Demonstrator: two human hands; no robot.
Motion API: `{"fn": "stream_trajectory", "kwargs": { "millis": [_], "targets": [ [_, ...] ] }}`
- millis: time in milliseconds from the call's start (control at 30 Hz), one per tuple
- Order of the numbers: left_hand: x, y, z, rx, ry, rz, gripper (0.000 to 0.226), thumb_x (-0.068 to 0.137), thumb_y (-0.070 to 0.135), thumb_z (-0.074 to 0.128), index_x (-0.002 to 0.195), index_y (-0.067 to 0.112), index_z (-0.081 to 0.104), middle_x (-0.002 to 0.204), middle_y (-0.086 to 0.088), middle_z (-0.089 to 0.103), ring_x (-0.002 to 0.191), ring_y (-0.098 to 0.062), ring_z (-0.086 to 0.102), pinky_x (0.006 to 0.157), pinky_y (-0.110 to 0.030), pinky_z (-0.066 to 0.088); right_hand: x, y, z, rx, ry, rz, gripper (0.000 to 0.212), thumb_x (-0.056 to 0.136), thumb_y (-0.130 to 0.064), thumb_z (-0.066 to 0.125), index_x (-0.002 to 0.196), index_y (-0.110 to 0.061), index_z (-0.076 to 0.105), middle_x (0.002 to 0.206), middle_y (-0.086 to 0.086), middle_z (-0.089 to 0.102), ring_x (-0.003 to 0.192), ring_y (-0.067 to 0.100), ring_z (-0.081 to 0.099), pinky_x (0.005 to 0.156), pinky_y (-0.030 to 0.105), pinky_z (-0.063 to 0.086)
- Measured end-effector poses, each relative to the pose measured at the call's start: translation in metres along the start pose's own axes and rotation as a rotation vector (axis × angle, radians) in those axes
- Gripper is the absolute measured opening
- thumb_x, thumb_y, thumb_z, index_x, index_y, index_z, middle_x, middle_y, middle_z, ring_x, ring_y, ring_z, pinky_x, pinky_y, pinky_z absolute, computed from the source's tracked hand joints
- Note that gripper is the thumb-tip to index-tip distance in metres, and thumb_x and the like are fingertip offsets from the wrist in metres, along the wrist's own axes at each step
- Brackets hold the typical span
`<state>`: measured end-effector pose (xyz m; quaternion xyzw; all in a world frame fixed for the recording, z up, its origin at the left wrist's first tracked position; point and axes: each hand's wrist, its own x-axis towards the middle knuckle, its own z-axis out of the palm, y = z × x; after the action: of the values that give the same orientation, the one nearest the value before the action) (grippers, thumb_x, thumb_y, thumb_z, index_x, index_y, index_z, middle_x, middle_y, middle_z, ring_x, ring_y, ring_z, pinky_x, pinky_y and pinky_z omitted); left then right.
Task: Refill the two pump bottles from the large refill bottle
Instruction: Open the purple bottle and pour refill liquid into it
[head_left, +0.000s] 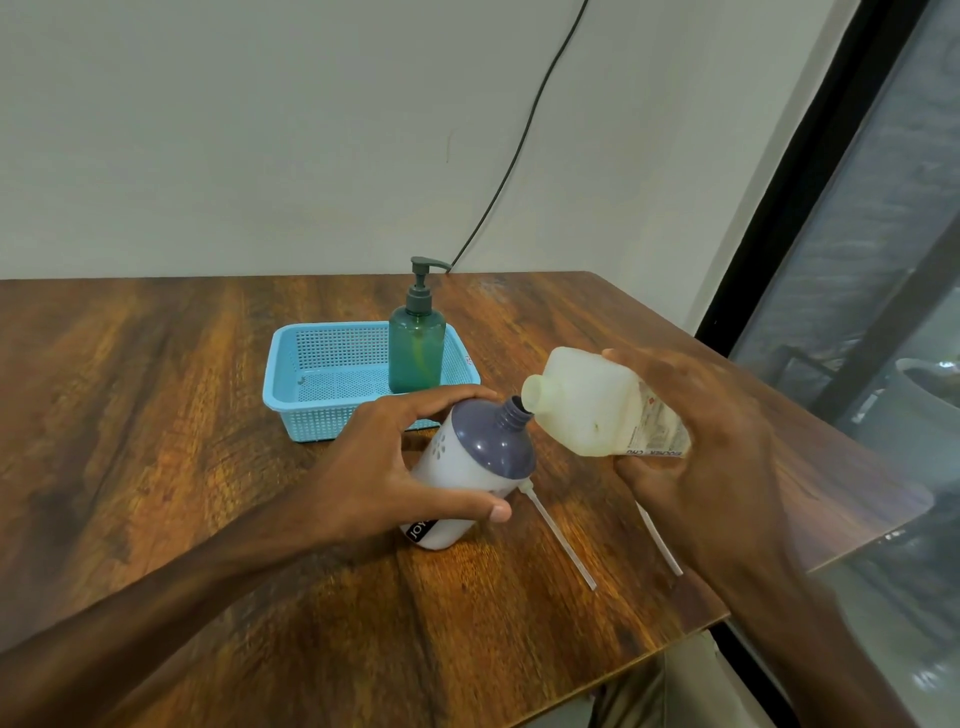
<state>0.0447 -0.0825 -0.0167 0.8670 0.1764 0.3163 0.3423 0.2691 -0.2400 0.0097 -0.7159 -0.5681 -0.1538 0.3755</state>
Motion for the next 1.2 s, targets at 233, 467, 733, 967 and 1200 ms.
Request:
{"fn": "stream_trajectory", "kwargs": {
  "millis": [233, 467, 733, 967, 1200],
  "targets": [
    [0.0, -0.003, -0.001, 0.011, -0.026, -0.023, 0.089, 0.055, 0.072, 0.085, 0.136, 0.044, 0.058, 0.129, 0.031, 0.062, 0.124, 0.007, 0.056, 0.102, -0.034, 0.054, 0.004, 0.0, -0.003, -0.026, -0.012, -0.026, 0.083, 0.068, -0.014, 0.091, 0.14, -0.035, 0.055, 0.141, -0.004, 0.059, 0.135, 0.025, 0.048, 0.103, 0.065, 0.042],
    [0.001, -0.003, -0.001, 0.02, -0.031, -0.019, 0.09, 0.055, 0.075, 0.083, 0.136, 0.045, 0.058, 0.131, 0.031, 0.062, 0.126, 0.006, 0.055, 0.103, -0.033, 0.054, 0.007, -0.004, -0.007, -0.058, -0.02, -0.036, 0.083, 0.067, -0.012, 0.091, 0.14, -0.033, 0.056, 0.14, -0.002, 0.06, 0.134, 0.024, 0.048, 0.105, 0.068, 0.04],
    [0.001, -0.004, -0.001, 0.022, -0.024, -0.032, 0.089, 0.052, 0.081, 0.08, 0.133, 0.05, 0.056, 0.13, 0.035, 0.06, 0.125, 0.009, 0.054, 0.103, -0.027, 0.051, 0.013, -0.007, -0.011, -0.094, -0.025, -0.056, 0.085, 0.065, -0.011, 0.092, 0.139, -0.033, 0.058, 0.14, -0.001, 0.06, 0.135, 0.026, 0.047, 0.105, 0.067, 0.039],
    [0.002, -0.005, -0.001, 0.022, -0.022, -0.02, 0.091, 0.053, 0.077, 0.081, 0.135, 0.045, 0.058, 0.129, 0.033, 0.061, 0.125, 0.008, 0.054, 0.101, -0.023, 0.05, 0.015, -0.006, -0.01, -0.089, -0.029, -0.063, 0.084, 0.066, -0.013, 0.091, 0.139, -0.035, 0.056, 0.14, -0.001, 0.06, 0.135, 0.026, 0.046, 0.105, 0.067, 0.039],
    [0.002, -0.001, -0.002, 0.014, -0.017, 0.008, 0.079, 0.056, 0.074, 0.083, 0.127, 0.055, 0.056, 0.128, 0.038, 0.059, 0.122, 0.012, 0.055, 0.092, -0.005, 0.046, 0.017, -0.007, -0.013, -0.096, -0.033, -0.078, 0.084, 0.065, -0.011, 0.091, 0.139, -0.034, 0.057, 0.14, 0.0, 0.06, 0.136, 0.025, 0.046, 0.107, 0.067, 0.037]
  ]
}}
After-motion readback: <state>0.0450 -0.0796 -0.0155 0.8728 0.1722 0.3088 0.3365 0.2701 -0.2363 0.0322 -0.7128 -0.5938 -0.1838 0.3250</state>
